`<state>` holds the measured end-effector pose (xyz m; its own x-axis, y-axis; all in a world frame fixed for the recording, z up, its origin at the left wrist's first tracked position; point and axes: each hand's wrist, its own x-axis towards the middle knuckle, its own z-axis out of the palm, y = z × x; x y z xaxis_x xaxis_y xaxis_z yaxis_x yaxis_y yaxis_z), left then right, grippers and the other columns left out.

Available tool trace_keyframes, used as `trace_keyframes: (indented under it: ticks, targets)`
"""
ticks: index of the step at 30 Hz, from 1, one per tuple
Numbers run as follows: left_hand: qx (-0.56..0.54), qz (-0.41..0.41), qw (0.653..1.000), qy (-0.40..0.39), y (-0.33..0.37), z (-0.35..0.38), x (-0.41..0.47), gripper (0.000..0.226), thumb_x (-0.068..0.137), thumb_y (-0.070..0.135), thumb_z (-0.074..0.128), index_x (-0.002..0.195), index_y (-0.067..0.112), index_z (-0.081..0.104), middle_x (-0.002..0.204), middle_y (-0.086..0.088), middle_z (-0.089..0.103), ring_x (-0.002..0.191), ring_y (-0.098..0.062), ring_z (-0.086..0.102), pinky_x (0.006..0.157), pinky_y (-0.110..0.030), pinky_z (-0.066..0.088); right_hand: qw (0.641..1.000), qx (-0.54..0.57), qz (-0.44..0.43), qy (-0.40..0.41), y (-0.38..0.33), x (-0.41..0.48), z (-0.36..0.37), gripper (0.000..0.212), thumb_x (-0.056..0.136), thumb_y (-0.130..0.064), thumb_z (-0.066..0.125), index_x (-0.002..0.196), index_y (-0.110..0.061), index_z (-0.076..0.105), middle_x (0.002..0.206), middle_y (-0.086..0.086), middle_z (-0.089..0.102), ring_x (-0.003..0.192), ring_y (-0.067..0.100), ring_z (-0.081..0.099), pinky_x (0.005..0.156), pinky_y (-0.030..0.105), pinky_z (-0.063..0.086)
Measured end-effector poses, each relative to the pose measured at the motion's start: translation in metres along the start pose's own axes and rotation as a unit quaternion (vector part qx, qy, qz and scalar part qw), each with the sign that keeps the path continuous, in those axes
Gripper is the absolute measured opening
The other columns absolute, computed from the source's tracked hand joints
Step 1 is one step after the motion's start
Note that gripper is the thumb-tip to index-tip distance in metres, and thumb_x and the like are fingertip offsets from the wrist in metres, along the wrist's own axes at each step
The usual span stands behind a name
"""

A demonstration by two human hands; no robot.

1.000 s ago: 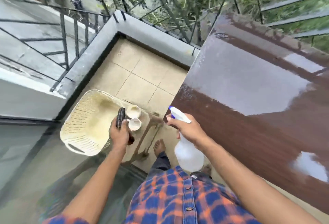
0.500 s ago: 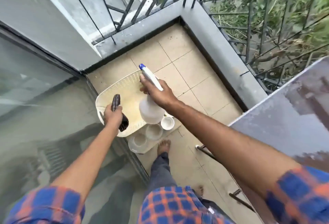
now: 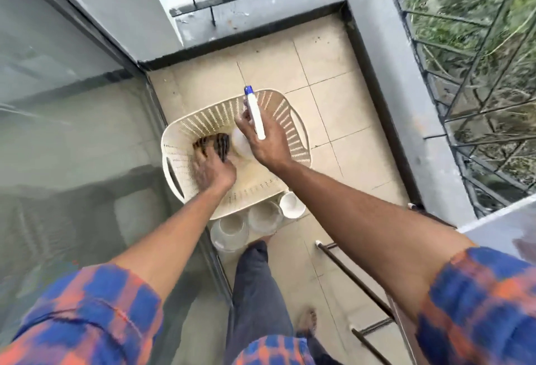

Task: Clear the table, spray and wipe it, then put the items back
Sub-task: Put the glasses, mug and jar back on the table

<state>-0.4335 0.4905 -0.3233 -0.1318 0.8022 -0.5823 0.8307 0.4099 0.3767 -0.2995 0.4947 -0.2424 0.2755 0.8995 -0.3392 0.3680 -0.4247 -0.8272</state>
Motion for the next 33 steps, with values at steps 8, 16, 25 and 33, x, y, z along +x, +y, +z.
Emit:
trace_keyframes:
  ticks: [8, 16, 25, 33]
  targets:
    - [-0.094, -0.02, 0.995, 0.0, 0.004, -0.029, -0.011, 0.051, 0.094, 0.024, 0.063, 0.142, 0.021, 0.047, 0.145, -0.006, 0.042, 0.135, -0.029, 0.04, 0.116, -0.044, 0.032, 0.975, -0.188, 0.018, -0.12, 0.016, 0.003, -0.009, 0.054, 0.084, -0.026, 0.082, 0.13, -0.013, 0.059, 0.134, 0.008, 0.057, 0.118, 0.025, 0.056, 0.1, 0.034, 0.044]
    - [-0.255, 0.066, 0.962, 0.074, 0.007, -0.065, -0.083, 0.017, 0.095, 0.017, 0.059, 0.103, 0.028, 0.068, 0.095, 0.009, 0.071, 0.083, -0.02, 0.07, 0.079, -0.038, 0.059, 0.994, -0.048, 0.083, -0.045, 0.003, -0.065, -0.073, 0.031, 0.088, -0.027, 0.075, 0.118, -0.02, 0.072, 0.116, 0.0, 0.071, 0.103, 0.017, 0.067, 0.092, 0.039, 0.055]
    - [-0.176, 0.133, 0.959, 0.176, -0.066, -0.017, -0.2, 0.01, 0.086, 0.03, 0.07, 0.084, 0.022, 0.063, 0.073, 0.006, 0.061, 0.07, -0.018, 0.06, 0.069, -0.04, 0.054, 0.992, -0.066, 0.1, -0.046, 0.058, -0.168, -0.082, 0.031, 0.079, -0.039, 0.071, 0.108, -0.029, 0.073, 0.099, -0.012, 0.075, 0.092, 0.008, 0.07, 0.09, 0.039, 0.057]
    - [-0.038, 0.0, 0.996, 0.087, -0.103, 0.015, -0.192, 0.097, 0.068, 0.044, 0.085, 0.148, 0.021, 0.034, 0.15, -0.006, 0.04, 0.139, -0.03, 0.036, 0.111, -0.047, 0.034, 0.925, -0.335, -0.05, -0.171, 0.075, -0.164, -0.043, 0.086, 0.078, -0.037, 0.079, 0.152, -0.026, 0.038, 0.15, 0.005, 0.048, 0.135, 0.029, 0.043, 0.11, 0.047, 0.042]
